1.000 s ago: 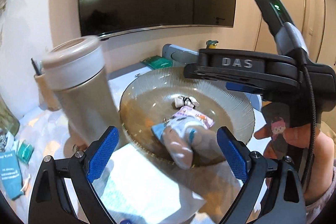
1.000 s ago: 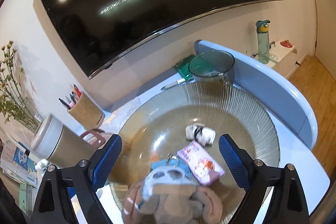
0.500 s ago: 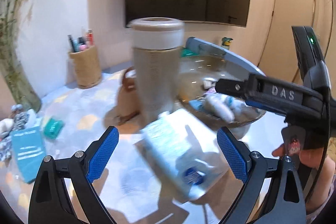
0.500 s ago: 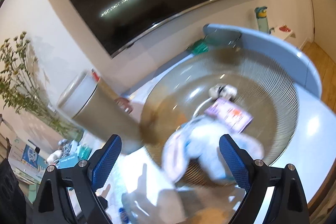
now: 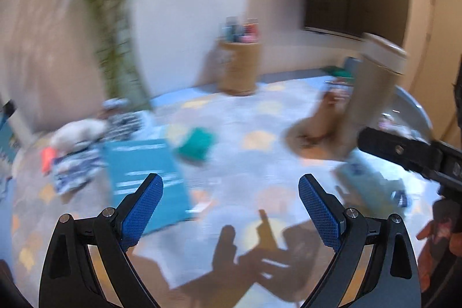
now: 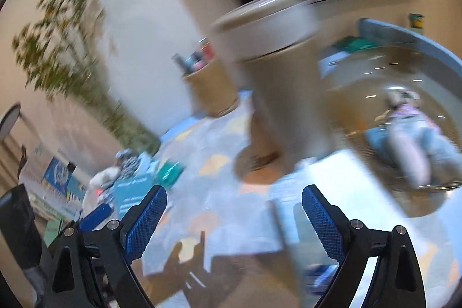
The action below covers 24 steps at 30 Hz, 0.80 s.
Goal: Organize soft objects
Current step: 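Move both tools back toward the bed, then grasp the pink pouch with the left tool while the right tool grasps the teal pouch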
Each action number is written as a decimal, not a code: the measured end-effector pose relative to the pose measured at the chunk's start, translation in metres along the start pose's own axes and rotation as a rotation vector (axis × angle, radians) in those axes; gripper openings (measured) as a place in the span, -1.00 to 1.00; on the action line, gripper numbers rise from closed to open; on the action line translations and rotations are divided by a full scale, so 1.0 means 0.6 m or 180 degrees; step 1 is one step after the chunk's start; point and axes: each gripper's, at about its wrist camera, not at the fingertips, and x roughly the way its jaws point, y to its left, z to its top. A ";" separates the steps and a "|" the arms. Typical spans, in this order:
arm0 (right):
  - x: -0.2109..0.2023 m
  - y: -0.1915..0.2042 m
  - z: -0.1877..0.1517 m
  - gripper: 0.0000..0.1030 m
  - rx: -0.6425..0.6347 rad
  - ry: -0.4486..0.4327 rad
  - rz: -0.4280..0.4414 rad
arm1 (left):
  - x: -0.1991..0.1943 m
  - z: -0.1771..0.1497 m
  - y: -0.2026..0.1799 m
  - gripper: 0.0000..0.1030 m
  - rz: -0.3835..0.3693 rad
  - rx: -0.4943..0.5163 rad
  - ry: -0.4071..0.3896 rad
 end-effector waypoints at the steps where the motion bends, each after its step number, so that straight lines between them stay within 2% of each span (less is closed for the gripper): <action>1: 0.013 0.013 -0.002 0.83 -0.0034 0.0032 0.0023 | 0.001 0.000 0.017 0.84 0.0082 -0.0005 0.0003; 4: 0.059 0.059 -0.009 0.83 -0.0138 0.0162 0.0089 | -0.002 0.001 0.076 0.84 0.0215 -0.0093 -0.0001; 8: 0.122 0.119 -0.014 0.83 -0.0245 0.0305 0.0197 | -0.006 0.004 0.174 0.84 0.0408 -0.0404 -0.0021; 12: 0.183 0.171 -0.013 0.83 -0.0434 0.0395 0.0114 | 0.002 0.001 0.271 0.84 0.0644 -0.0660 0.0004; 19: 0.278 0.206 -0.010 0.83 -0.0688 0.0503 -0.0108 | 0.042 -0.014 0.442 0.84 0.1046 -0.1096 0.0044; 24: 0.334 0.208 -0.009 0.83 -0.0711 0.0596 -0.0180 | 0.094 -0.012 0.515 0.84 0.1044 -0.1324 0.0103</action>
